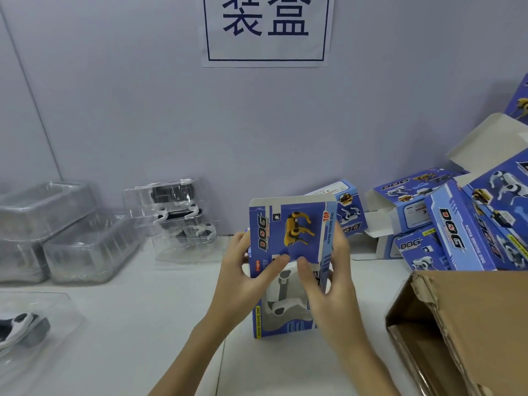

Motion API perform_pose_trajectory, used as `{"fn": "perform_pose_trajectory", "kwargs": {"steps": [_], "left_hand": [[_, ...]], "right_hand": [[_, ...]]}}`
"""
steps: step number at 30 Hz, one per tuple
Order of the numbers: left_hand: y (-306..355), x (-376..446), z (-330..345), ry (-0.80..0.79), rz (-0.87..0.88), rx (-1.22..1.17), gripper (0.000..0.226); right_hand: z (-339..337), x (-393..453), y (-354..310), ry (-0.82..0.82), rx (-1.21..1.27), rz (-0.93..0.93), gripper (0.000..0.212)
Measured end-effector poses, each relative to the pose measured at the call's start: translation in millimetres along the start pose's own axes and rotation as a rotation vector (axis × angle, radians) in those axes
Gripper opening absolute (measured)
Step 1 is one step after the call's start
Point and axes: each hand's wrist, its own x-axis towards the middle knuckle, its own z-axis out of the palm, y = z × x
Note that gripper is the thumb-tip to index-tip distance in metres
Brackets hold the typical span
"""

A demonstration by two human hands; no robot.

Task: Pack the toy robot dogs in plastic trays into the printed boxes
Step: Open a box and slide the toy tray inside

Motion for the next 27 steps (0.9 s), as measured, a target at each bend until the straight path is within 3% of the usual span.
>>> {"fn": "perform_pose_trajectory", "kwargs": {"steps": [4,8,12,14,20,27], "left_hand": [[3,-9,19,0.166,0.132,0.253,0.060],[1,-10,10,0.194,0.239,0.532,0.053],[4,-11,6,0.221,0.360,0.456,0.057],[6,-11,6,0.204,0.381,0.345,0.060],[14,-18,13,0.071,0.484,0.267,0.046],[-3,-2,-8,0.262,0.372,0.291,0.056]], "right_hand": [[16,-21,9,0.187,-0.189,-0.149,0.076],[35,-31,4,0.133,-0.225,-0.136,0.069],[43,-33,-1,0.133,-0.216,-0.048,0.104],[39,-30,-3,0.147,-0.249,0.026,0.110],[26,-20,-7,0.207,0.097,0.260,0.075],[3,-8,-9,0.041,0.229,0.359,0.040]]}}
